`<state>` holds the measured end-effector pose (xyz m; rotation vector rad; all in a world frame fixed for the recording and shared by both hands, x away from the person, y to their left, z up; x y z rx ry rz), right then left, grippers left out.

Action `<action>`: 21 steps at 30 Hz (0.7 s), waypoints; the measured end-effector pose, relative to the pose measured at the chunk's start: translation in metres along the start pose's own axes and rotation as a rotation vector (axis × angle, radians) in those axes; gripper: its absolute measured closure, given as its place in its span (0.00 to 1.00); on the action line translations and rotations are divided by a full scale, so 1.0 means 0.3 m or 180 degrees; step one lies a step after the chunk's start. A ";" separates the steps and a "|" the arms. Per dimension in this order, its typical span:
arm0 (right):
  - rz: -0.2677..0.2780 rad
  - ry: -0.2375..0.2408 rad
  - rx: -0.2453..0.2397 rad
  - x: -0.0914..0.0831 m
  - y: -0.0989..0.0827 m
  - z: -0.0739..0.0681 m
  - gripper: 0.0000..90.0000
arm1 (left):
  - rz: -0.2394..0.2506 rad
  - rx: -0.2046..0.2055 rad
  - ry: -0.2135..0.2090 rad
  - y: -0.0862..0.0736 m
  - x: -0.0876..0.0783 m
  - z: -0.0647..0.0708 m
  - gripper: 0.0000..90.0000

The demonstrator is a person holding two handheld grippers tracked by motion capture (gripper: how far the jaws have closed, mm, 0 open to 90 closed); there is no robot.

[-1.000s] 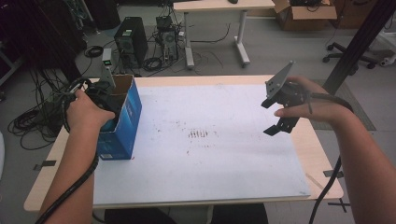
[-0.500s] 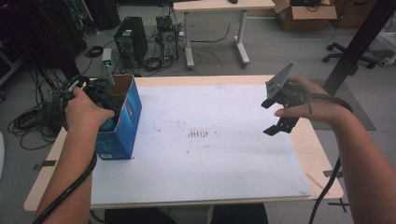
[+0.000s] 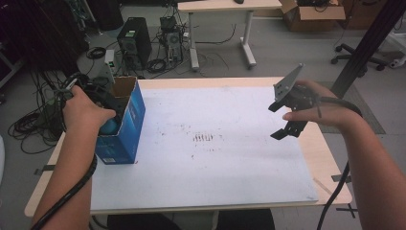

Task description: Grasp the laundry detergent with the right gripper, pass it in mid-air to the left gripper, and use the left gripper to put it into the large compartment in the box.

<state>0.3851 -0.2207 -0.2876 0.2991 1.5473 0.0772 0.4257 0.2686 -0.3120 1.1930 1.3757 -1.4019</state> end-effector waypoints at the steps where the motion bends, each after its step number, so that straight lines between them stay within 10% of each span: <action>1: 0.0003 -0.0004 -0.0007 -0.001 0.001 0.000 0.03 | -0.0003 0.0004 0.0014 -0.003 -0.005 0.000 0.26; 21: 0.0019 -0.0011 -0.0014 -0.008 0.008 -0.004 0.03 | 0.0265 0.0135 -0.0080 -0.077 -0.156 0.025 0.18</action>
Point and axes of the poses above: each handheld gripper's, and its own axes: x roughly forward along the jaws, y roughly out of its top, z roughly to its right, the point moved 5 cm from there along x, roughly forward along the jaws, and after that the axes turned 14 degrees about -z, right-handed, at the moved point
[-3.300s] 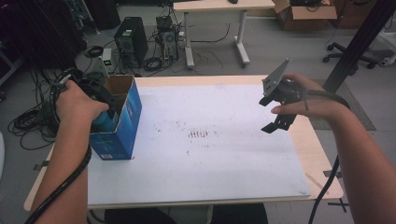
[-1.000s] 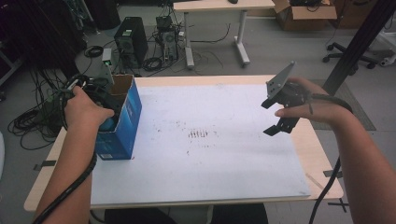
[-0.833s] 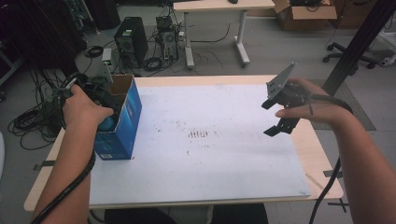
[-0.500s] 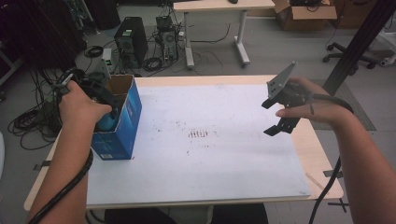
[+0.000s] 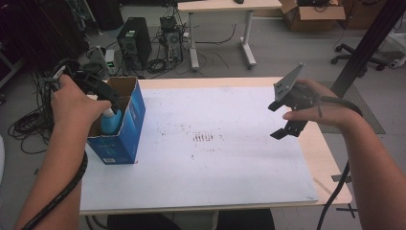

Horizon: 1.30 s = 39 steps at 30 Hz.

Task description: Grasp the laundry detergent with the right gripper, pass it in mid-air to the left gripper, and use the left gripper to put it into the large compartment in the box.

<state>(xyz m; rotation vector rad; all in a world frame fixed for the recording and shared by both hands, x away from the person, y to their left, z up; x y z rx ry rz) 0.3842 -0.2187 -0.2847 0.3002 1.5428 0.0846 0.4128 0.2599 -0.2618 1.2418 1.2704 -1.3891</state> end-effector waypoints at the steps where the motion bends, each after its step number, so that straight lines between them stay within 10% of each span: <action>1: -0.0007 -0.0008 -0.0003 -0.001 0.002 -0.001 0.03 | -0.0011 0.0009 -0.0010 -0.001 -0.001 0.004 0.18; 22: -0.0016 -0.0032 0.0001 -0.027 -0.016 -0.015 0.03 | 0.0012 0.0560 0.0429 -0.009 -0.068 0.158 0.00; 39: -0.0049 -0.0024 -0.0064 -0.048 -0.041 -0.035 0.03 | -0.0132 0.2535 0.0652 -0.016 -0.088 0.542 0.00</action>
Point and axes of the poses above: each handheld gripper's, and its own axes: x roughly forward along the jaws, y roughly out of its top, z roughly to its right, the point moved 5 cm from there along x, roughly forward along the jaws, and after that the axes turned 14 degrees about -z, right-handed, at the moved point
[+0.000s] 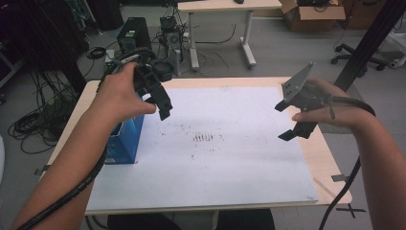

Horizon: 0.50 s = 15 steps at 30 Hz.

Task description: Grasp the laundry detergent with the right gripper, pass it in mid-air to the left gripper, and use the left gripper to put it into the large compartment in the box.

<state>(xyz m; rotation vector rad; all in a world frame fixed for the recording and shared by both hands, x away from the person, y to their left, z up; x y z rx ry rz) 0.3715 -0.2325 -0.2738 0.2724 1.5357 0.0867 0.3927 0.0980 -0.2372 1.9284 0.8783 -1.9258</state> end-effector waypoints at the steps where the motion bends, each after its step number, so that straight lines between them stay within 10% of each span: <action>1: -0.0009 0.0007 -0.0017 0.002 -0.001 -0.002 0.03 | 0.0002 0.0154 -0.0012 0.013 0.002 0.016 0.00; 7: -0.0109 0.0066 -0.0032 0.020 -0.001 -0.005 0.03 | -0.0212 0.0748 0.0083 0.057 0.037 0.051 0.00; 15: -0.0220 0.0140 -0.0069 0.032 0.010 -0.005 0.03 | 0.0044 0.1473 0.0065 0.074 0.049 0.072 0.00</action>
Point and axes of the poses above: each handheld gripper's, and its own axes: x roughly forward along the jaws, y roughly out of its top, z roughly to its right, the point moved 5 cm from there along x, roughly forward along the jaws, and after that the axes turned 14 degrees about -z, right-handed, at the moved point
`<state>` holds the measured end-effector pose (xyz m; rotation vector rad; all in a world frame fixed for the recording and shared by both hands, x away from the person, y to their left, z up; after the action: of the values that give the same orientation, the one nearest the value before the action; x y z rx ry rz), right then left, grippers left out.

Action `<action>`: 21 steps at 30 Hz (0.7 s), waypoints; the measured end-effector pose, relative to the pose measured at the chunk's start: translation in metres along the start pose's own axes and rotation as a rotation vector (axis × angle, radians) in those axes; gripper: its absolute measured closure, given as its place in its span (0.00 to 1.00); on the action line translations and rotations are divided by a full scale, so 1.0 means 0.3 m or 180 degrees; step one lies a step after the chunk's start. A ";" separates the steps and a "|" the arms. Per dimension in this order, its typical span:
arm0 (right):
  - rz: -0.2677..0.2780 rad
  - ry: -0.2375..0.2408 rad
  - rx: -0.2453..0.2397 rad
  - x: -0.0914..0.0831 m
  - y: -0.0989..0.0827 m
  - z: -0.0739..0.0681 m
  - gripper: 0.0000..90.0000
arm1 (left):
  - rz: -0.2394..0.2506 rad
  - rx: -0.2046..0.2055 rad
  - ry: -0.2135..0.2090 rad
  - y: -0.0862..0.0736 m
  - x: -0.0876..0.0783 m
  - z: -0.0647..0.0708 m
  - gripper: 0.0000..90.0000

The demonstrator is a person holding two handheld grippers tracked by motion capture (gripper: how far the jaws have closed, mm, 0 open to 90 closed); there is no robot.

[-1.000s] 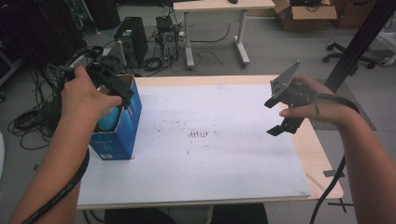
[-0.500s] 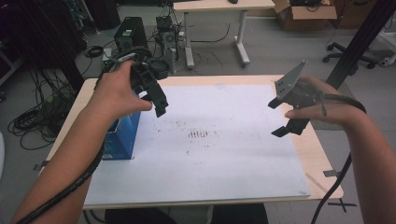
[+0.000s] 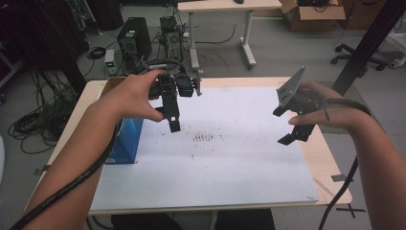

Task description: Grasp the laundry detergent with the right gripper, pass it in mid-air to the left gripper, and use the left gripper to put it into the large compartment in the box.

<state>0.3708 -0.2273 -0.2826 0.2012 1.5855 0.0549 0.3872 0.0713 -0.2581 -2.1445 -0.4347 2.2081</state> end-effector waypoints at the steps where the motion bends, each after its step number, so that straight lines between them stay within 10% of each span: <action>1: -0.0018 0.0000 -0.0018 0.000 0.002 0.002 0.03 | 0.0031 0.0051 -0.0014 0.003 0.002 -0.002 0.00; 21: -0.0386 0.0190 -0.0103 0.035 0.014 0.054 0.04 | -0.0036 0.0418 -0.0089 0.083 0.020 -0.019 0.00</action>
<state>0.3871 -0.2229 -0.2927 0.0785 1.6523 -0.0078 0.3967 0.0496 -0.2695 -2.0428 -0.2929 2.1965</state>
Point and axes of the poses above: each handheld gripper's, and its own axes: x roughly forward along the jaws, y roughly out of its top, z roughly to its right, the point moved 5 cm from there along x, roughly forward along the jaws, and after that the axes turned 14 degrees about -z, right-handed, at the moved point
